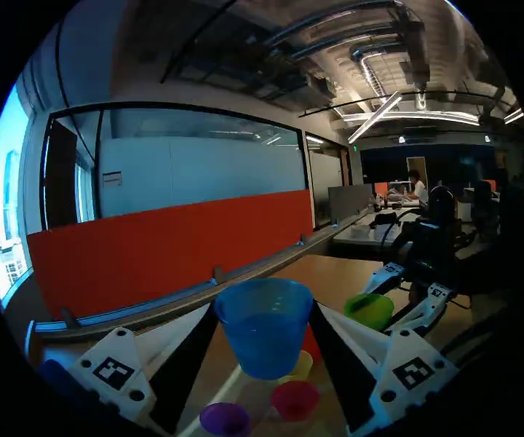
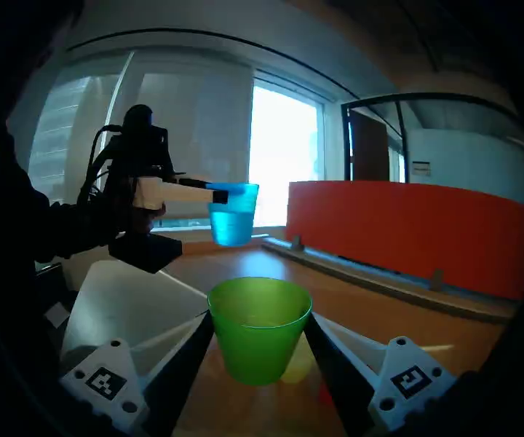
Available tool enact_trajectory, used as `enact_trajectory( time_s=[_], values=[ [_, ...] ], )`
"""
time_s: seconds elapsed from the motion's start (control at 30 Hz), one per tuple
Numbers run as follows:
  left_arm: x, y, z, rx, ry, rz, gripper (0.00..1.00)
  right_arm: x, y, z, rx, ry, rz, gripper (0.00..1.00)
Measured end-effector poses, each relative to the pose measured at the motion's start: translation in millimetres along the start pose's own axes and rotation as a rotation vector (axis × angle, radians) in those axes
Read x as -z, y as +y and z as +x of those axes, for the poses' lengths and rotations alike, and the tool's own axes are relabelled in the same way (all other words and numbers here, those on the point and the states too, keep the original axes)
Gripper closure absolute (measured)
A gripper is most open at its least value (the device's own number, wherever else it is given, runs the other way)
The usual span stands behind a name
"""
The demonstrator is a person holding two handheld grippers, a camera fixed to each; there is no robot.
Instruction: Pour water
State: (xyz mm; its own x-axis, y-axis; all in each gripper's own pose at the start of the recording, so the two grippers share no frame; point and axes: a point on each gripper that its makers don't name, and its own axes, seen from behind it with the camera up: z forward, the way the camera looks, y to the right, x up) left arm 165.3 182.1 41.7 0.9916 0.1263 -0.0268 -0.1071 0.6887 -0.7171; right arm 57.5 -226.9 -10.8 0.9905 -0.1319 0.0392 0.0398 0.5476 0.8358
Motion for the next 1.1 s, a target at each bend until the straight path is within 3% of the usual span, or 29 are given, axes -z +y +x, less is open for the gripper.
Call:
enact_trajectory(
  time_s=[0.67,1.1],
  values=[
    [4.4,-0.9,7.2,-0.131,0.020,0.033,0.13,-25.1,-27.8,-13.3,-0.013,-0.031,0.091,0.10],
    [2.6,9.4,10.6,-0.221,0.020,0.034,0.13,-38.9,-43.8,-21.7,-0.023,-0.043,0.143,0.10]
  ],
)
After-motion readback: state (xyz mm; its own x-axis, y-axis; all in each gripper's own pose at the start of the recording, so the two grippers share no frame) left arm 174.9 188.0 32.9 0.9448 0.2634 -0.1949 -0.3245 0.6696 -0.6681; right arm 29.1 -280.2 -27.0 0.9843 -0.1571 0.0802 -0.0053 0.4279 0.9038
